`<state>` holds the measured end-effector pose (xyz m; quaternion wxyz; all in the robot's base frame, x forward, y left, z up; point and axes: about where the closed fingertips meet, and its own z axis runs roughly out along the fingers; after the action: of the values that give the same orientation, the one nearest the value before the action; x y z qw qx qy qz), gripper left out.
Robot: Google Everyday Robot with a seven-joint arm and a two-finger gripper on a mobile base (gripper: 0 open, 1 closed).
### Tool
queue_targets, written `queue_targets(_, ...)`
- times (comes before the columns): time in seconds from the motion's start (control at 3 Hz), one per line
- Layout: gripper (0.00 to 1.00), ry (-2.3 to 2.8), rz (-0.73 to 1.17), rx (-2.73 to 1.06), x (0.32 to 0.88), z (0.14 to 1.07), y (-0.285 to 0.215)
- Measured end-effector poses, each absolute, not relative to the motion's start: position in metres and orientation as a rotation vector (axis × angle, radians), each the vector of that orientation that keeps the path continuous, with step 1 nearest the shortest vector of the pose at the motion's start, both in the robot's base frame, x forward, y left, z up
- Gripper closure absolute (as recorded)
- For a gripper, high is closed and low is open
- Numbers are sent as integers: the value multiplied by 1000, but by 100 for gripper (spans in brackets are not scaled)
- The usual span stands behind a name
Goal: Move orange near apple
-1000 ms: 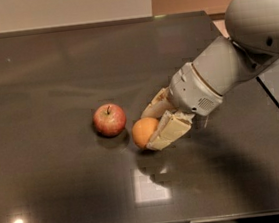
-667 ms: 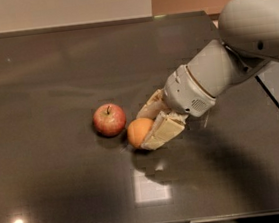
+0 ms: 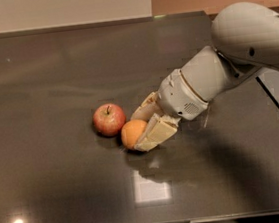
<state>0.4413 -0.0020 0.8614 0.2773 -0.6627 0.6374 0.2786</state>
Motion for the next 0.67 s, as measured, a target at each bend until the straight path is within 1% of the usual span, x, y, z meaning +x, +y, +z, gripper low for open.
queue_targets(0.67, 13, 1688, 743, -1765, 443, 864, -1)
